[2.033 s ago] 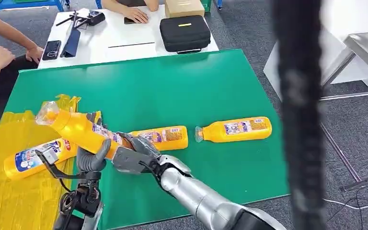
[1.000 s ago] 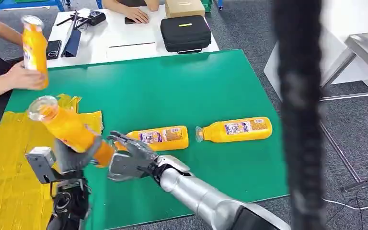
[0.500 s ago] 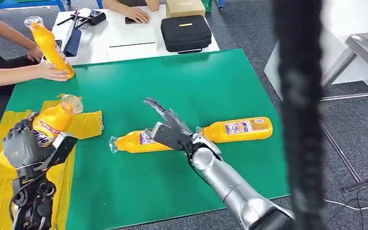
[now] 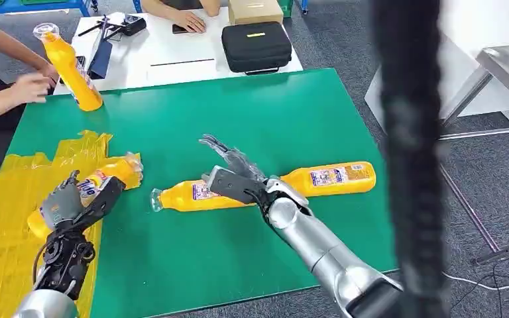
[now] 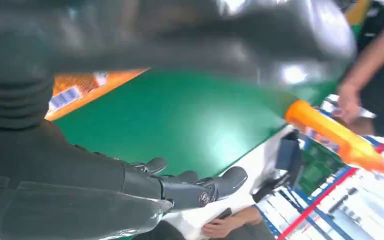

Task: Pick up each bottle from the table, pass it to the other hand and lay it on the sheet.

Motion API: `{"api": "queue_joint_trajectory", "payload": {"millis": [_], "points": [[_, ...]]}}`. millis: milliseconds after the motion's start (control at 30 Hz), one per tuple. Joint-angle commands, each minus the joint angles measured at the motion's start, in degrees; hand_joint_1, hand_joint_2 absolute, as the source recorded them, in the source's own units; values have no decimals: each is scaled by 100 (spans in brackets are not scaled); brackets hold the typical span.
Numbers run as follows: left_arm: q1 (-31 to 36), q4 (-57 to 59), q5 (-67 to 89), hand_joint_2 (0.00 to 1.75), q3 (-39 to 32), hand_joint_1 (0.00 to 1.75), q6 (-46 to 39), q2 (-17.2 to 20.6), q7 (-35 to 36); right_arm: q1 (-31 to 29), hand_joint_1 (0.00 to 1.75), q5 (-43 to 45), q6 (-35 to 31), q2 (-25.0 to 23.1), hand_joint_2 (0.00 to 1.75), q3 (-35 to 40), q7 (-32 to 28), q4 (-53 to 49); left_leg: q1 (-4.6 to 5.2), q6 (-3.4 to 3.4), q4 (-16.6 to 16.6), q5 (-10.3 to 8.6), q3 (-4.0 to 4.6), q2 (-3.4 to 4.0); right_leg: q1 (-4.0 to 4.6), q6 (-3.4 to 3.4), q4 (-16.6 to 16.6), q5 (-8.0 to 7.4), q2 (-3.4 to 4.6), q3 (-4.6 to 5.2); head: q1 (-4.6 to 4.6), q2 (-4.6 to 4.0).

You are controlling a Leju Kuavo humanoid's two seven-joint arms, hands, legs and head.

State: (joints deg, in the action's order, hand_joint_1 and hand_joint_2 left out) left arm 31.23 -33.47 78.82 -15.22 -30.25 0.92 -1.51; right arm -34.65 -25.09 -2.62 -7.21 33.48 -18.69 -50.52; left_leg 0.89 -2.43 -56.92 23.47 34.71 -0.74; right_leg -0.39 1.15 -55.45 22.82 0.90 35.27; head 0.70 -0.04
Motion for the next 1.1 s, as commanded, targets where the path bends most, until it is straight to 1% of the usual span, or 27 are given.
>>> {"api": "queue_joint_trajectory", "payload": {"millis": [33, 67, 100, 133, 167, 267, 300, 333, 367, 400, 467, 500, 533, 567, 633, 667, 700, 733, 767, 900, 967, 1000, 1033, 1100], "points": [[536, 1388, -177, 175, 166, 0, 288, 296, 21, -536, 0, -312, -59, 10, 175, 528, 230, 853, -2, 12, 1, 6, -15, 6, 1, -2, 1, 6, -2, -14, 0, 0], [521, 1355, -248, 175, 184, 0, 396, 269, -17, -601, 0, -625, -178, -2, 175, 664, 451, 960, -1, 14, 3, 6, -19, 0, 0, -3, -3, 6, -2, -17, 0, 0], [521, 1355, -248, 0, 184, 0, 396, 269, -17, -601, 0, -625, -178, -2, 175, 664, 451, 960, -1, 17, 2, 8, -23, -5, 1, -3, -5, 8, -6, -22, 2, 0], [514, 1323, -326, 0, 184, 0, 443, 246, -58, -634, 0, -787, -198, -24, 175, 696, 565, 1044, 1, 15, 1, 4, -18, -3, -1, -4, -9, 4, -1, -13, 0, 0], [509, 1287, -381, 0, 209, 0, 449, 214, -93, -673, 0, -933, -161, -58, 175, 732, 654, 1168, -6, 29, -5, 9, -27, 6, 6, -7, -13, 5, 2, -20, 0, 0], [483, 1187, -662, 0, 188, 0, 493, 141, -294, -816, 0, -1397, -190, -166, 175, 859, 939, 1600, -2, 30, 2, -4, -26, -5, 1, -6, -13, 3, -4, -18, 0, 0], [483, 1125, -1000, 0, 79, 0, 672, 92, -617, -881, 0, -1553, -175, -225, 175, 886, 1044, 1821, -1, 28, 3, -7, -25, -7, 0, -6, -14, 2, -4, -17, 0, 0], [482, 1097, -1107, 0, 83, 0, 763, 89, -683, -907, 0, -1666, -204, -252, 175, 906, 1100, 1932, -11, 45, -4, 1, -37, 2, 11, -10, -14, 5, -6, -31, 2, 0], [465, 992, -1374, 0, 49, 0, 868, 59, -910, -938, 0, -1830, -193, -298, 175, 933, 1213, 2092, -3, 36, 2, -7, -30, -3, 2, -12, -14, -1, -3, -21, -2, 0], [454, 929, -1642, 0, -13, 0, 1028, 38, -1155, -942, 0, -1915, -180, -312, 175, 941, 1286, 2170, -7, 42, 0, -5, -35, -2, 7, -21, -13, -6, -6, -27, 2, 0], [438, 819, -1921, 0, -39, 0, 1237, 8, -1375, -932, 0, -1987, -155, -329, 175, 918, 1373, 2277, -2, 36, 1, -12, -29, -12, 1, -20, -16, -6, -12, -18, 0, 0], [365, 588, -2564, 0, -107, 0, 1692, -35, -1809, -921, 0, -2176, -160, -337, 175, 924, 1598, 2404, 0, 34, 3, -17, -27, -19, -1, -20, -16, -7, -17, -17, 0, 0], [279, 399, -2976, 0, -26, 0, 2060, -39, -2113, -915, 0, -2345, -174, -337, 175, 959, 1722, 2478, -5, 39, 2, -15, -32, -17, 3, -21, -14, -6, -19, -24, 2, 0], [155, 122, -3530, 0, -30, 0, 2553, -74, -2481, -890, 0, -2370, -65, -357, 175, 918, 1698, 2577, -8, 43, 0, -14, -36, -14, 7, -21, -13, -5, -21, -30, 0, 0], [-117, -439, -4253, 0, 208, 0, 3048, -92, -2728, -880, 0, -2490, 44, -404, 175, 908, 1777, 2770, -3, 36, 5, -17, -37, -12, 1, -20, -12, -7, -13, -28, 0, 0], [-196, -615, -4459, 0, 227, 0, 3160, -121, -2807, -867, 0, -2494, 88, -421, 175, 896, 1778, 2821, 1, 32, 7, -18, -38, -13, -2, -20, -13, -7, -11, -28, 2, 0], [-474, -1210, -5004, 0, 448, 0, 3500, -131, -2834, -823, 0, -2544, 144, -454, 175, 887, 1789, 2932, -3, 38, 8, -14, -43, -5, 2, -20, -8, -7, -8, -35, 0, 0], [-606, -1521, -5372, 0, 637, 0, 3622, -120, -2813, -791, 0, -2567, 220, -485, 175, 863, 1813, 3030, -8, 44, 4, -10, -45, 0, 7, -21, -9, -5, -7, -38, 0, 0], [-745, -1852, -5842, 0, 856, 0, 3800, -97, -2759, -741, 0, -2664, 313, -515, 175, 892, 1898, 3129, -3, 33, 7, -14, -38, -4, 2, -21, -10, -8, -4, -29, 0, 0], [-806, -1995, -5952, 0, 971, 0, 3792, -81, -2685, -688, 0, -2700, 285, -524, 175, 910, 1929, 3146, -6, 33, 4, -16, -37, -21, 5, -23, -12, -4, -24, -29, 0, 0], [-803, -2007, -6118, 0, 1069, 0, 3835, -53, -2764, -679, 0, -2719, 362, -540, 175, 902, 1936, 3180, -16, 47, 0, -5, -50, -23, 15, -26, -8, 5, -33, -47, 0, 0], [-839, -2104, -6343, 0, 1196, 0, 3884, -40, -2807, -638, 33, -2829, 533, -541, 175, 968, 2028, 3252, -11, 41, 1, -10, -41, -21, 10, -25, -11, 0, -28, -36, -2, 0], [-858, -2166, -6425, 0, 1241, 0, 3899, -48, -2826, -596, 175, -2861, 583, -542, 175, 996, 2020, 3279, -11, 39, 3, -12, -41, -21, 10, -25, -9, -2, -26, -35, -2, 0], [-941, -2362, -6756, 0, 1467, 0, 3906, -11, -2775, -520, 175, -2868, 685, -543, 175, 971, 1972, 3347, -12, 44, 5, -9, -43, -22, 11, -25, -7, -3, -28, -37, 0, 0]]}}
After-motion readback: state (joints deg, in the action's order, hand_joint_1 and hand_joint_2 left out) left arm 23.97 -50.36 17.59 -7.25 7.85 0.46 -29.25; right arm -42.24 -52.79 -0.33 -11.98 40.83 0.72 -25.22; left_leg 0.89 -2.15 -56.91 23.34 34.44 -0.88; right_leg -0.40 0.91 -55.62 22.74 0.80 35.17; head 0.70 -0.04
